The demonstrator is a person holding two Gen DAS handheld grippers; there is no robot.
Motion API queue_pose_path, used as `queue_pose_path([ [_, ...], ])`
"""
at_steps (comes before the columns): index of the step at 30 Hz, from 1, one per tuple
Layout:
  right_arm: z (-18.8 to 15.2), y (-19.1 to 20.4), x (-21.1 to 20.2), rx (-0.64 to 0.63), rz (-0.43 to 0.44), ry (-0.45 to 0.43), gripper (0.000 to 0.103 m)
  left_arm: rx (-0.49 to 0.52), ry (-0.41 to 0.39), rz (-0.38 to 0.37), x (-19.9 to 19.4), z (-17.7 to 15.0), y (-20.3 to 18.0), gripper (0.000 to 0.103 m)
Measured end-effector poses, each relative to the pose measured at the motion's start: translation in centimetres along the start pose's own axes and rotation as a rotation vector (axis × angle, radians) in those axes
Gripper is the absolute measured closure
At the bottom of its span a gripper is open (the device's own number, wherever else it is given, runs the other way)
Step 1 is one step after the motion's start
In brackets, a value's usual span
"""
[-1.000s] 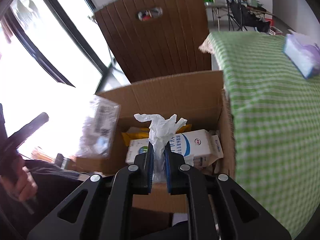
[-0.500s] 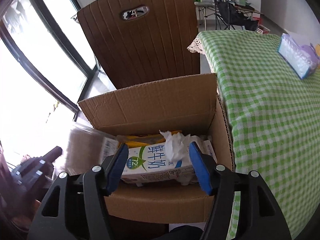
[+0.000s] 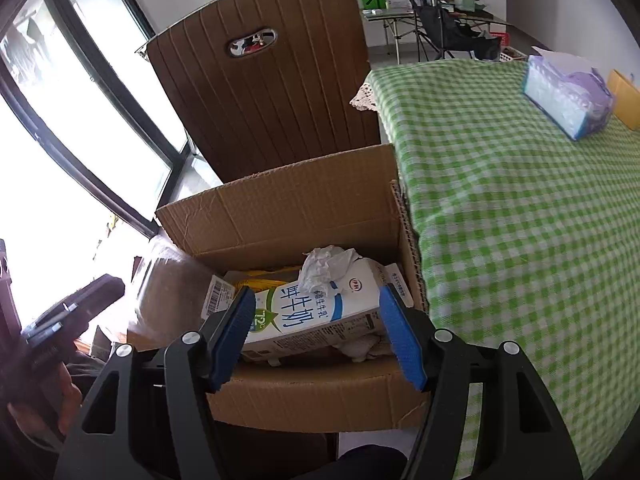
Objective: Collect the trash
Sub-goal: 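Move both open tools back over the table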
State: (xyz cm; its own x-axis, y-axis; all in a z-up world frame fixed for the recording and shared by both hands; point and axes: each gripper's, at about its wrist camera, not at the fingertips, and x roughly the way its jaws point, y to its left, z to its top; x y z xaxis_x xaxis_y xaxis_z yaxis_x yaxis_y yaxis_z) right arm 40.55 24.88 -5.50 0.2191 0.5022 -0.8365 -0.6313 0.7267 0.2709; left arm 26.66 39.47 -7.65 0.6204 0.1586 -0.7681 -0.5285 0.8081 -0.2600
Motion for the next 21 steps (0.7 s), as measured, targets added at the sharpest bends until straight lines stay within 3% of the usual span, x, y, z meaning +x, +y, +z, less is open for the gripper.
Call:
queue_pose_path([
  [8,-0.4,0.0,-0.9,-0.004,0.010,-0.004,0.040,-0.075,-0.010,0.039,-1.5,0.3,2.3,0.044],
  [16,-1.3,-0.7,-4.7,-0.004,-0.017,-0.071,0.040,0.022,-0.064,0.030,-3.2,0.2,-1.0,0.037],
  [21,-2.8,-4.1,-9.1,0.028,-0.088,-0.160,0.037,0.131,-0.136,0.034,-4.0,0.0,-5.0,0.028],
])
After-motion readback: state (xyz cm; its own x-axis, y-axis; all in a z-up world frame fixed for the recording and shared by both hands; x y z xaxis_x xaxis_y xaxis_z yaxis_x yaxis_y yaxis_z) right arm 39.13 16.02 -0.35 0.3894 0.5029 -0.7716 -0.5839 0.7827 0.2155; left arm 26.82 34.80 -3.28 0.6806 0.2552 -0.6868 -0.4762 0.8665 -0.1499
